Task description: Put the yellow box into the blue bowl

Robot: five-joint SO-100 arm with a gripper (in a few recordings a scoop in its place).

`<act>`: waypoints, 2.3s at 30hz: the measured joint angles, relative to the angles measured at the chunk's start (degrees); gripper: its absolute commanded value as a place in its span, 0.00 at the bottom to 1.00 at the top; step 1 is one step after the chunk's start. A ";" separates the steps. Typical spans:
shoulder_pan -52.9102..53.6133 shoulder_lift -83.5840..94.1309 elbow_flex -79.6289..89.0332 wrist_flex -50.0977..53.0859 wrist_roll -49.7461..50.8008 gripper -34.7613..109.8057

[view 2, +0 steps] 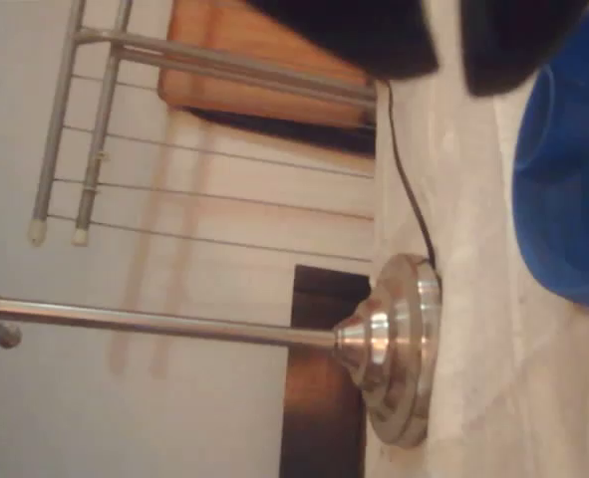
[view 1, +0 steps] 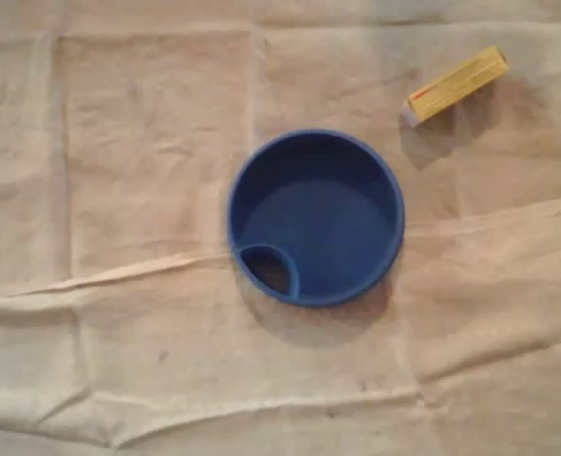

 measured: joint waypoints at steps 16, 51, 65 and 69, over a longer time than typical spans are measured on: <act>-0.18 -3.69 0.00 0.00 -3.52 0.24; -0.26 -64.86 -7.73 -12.66 -14.68 0.24; -0.26 -86.22 -18.72 -12.66 -14.68 0.42; -0.26 -86.31 -18.72 -12.66 -14.68 0.46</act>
